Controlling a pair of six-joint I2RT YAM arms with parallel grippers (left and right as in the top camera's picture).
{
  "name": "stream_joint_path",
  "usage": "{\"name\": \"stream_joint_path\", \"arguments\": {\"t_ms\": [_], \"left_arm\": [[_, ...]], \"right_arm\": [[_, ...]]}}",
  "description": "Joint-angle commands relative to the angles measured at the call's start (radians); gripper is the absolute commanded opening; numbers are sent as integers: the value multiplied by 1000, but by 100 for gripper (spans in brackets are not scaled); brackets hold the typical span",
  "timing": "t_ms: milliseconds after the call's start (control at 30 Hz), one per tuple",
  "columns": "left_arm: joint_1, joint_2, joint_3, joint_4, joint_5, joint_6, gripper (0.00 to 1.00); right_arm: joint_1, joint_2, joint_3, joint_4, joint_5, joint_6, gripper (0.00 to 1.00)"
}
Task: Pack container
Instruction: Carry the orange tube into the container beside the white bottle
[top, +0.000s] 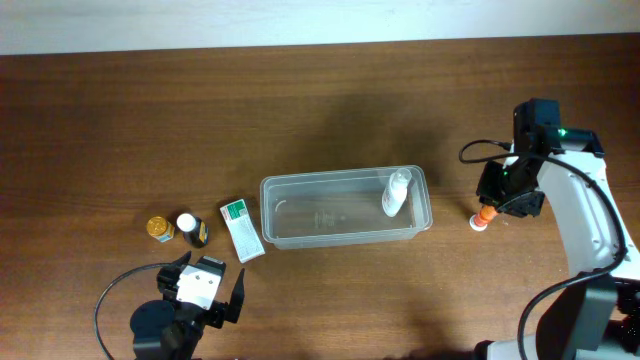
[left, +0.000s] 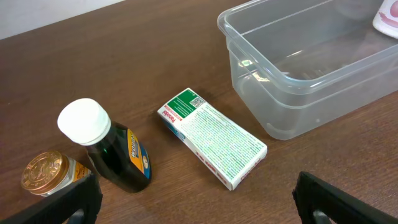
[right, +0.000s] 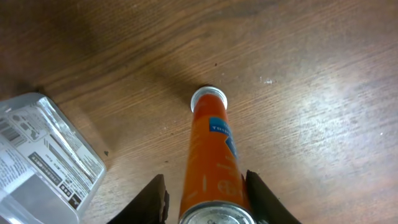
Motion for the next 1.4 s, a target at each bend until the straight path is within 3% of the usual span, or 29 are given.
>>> {"name": "stream_joint_path", "arguments": {"t_ms": [0, 100, 500, 1000, 1367], "left_arm": [[5, -9, -4, 2, 15, 8, 99], [5, -9, -4, 2, 15, 8, 99], [5, -9, -4, 2, 15, 8, 99], [5, -9, -4, 2, 15, 8, 100], [5, -9, -4, 2, 15, 8, 99]], "right_arm": [[-4, 7, -5, 3, 12, 10, 27], [-4, 6, -3, 2, 12, 10, 20], [12, -64, 126, -112, 8, 10, 11], [339, -266, 519, -518, -87, 10, 11], [366, -228, 490, -545, -183, 9, 11]]}}
